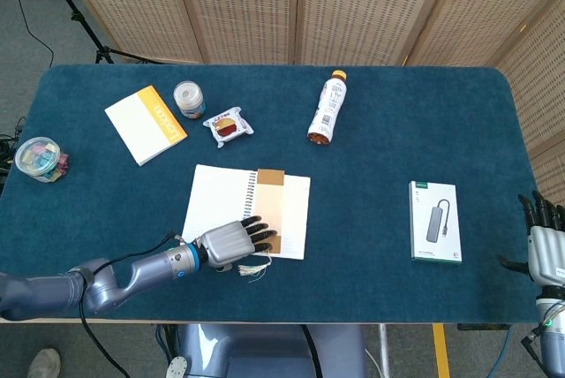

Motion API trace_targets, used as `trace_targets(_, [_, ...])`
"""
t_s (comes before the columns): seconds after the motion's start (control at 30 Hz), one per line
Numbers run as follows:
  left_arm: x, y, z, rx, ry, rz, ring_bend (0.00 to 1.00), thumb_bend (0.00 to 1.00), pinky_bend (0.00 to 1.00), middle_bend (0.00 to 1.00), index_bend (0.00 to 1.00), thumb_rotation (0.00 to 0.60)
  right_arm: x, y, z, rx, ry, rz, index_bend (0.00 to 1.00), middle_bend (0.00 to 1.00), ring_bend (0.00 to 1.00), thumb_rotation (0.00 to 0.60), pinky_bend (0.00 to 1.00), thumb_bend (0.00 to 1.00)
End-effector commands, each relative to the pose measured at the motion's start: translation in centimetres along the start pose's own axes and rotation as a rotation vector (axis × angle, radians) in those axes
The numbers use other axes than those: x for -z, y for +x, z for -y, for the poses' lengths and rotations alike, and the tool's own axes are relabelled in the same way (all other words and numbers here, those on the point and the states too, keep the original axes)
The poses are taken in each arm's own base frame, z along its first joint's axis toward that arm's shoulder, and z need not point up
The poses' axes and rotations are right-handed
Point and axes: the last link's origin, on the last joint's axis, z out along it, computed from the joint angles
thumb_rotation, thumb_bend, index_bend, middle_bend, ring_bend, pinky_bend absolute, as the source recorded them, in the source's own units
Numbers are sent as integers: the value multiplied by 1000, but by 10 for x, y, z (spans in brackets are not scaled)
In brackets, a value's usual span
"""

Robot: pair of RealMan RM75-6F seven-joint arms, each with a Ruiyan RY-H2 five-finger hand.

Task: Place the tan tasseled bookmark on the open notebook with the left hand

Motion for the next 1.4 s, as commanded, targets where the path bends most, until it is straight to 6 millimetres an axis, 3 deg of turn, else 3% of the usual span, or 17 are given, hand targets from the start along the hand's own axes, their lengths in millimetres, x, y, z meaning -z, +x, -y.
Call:
trace_targets(0.03, [1,0,-1,-5,-4,-2,15,245,63,0,165,600,0,0,0,0,-1,-2,0,0,0,600,0,28])
trace_targets(0.4, [9,-4,5,-10,7,10,15,244,63,0,165,600,0,-1,1,7,1,3,0,0,0,600,0,28])
trace_targets(1.4, [10,-5,4,6,5,12,15,244,63,0,165,600,1,-1,1,8,1,4,0,0,0,600,0,28])
